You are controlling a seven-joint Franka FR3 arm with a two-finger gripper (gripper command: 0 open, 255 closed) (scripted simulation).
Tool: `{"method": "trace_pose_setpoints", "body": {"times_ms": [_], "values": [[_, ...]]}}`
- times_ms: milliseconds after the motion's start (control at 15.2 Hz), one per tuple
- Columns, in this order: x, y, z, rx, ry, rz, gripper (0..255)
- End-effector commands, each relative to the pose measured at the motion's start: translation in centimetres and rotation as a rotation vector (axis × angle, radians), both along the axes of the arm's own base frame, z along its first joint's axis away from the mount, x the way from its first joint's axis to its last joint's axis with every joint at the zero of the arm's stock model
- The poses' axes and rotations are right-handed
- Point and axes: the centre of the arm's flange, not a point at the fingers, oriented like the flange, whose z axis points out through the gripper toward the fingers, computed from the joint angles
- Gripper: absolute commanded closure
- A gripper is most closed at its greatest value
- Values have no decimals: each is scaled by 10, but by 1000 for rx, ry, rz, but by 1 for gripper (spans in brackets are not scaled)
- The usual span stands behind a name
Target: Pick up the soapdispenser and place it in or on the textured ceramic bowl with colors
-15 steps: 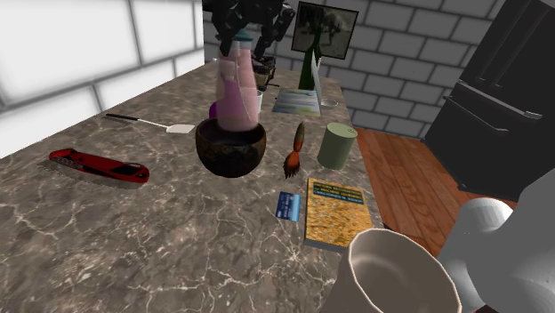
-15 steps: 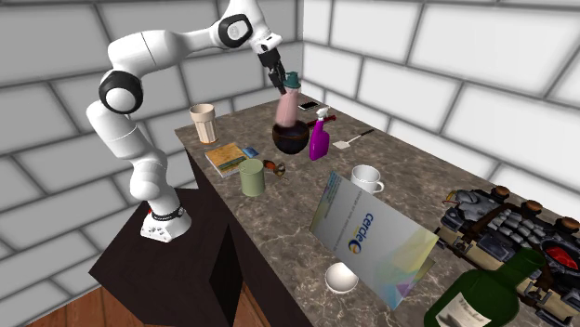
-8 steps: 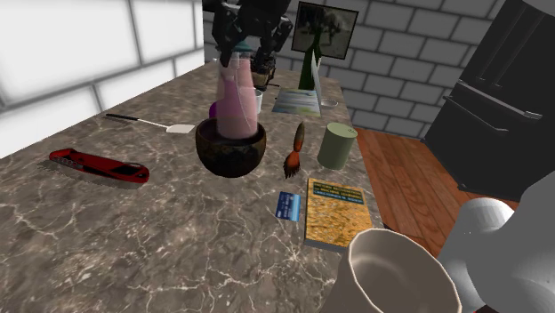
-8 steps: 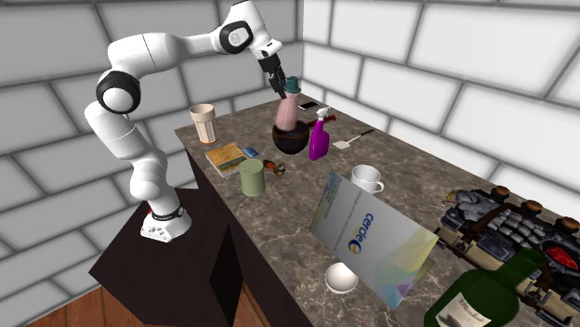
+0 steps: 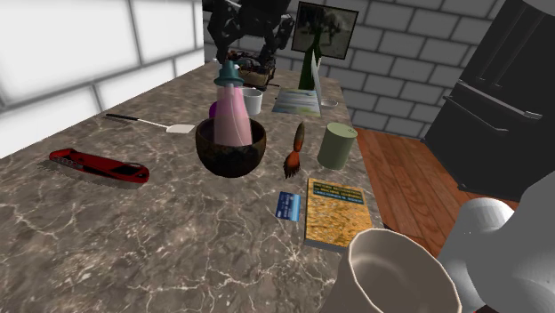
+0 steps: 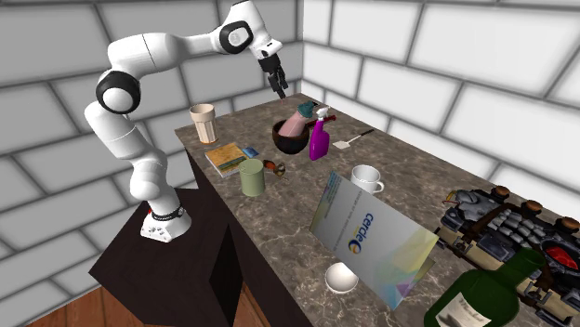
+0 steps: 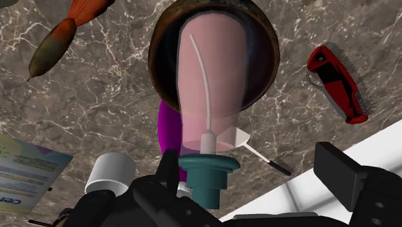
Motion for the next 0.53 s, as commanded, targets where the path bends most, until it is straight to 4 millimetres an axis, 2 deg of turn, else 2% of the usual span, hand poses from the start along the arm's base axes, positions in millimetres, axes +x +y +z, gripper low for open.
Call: {"method": "trace_pose_setpoints", "body": {"times_ms": [0,264,462], "values": [[0,0,0,0,0,0,0],[-21,-2,45,0,0,0,0],[-21,-2,45,0,0,0,0]]}}
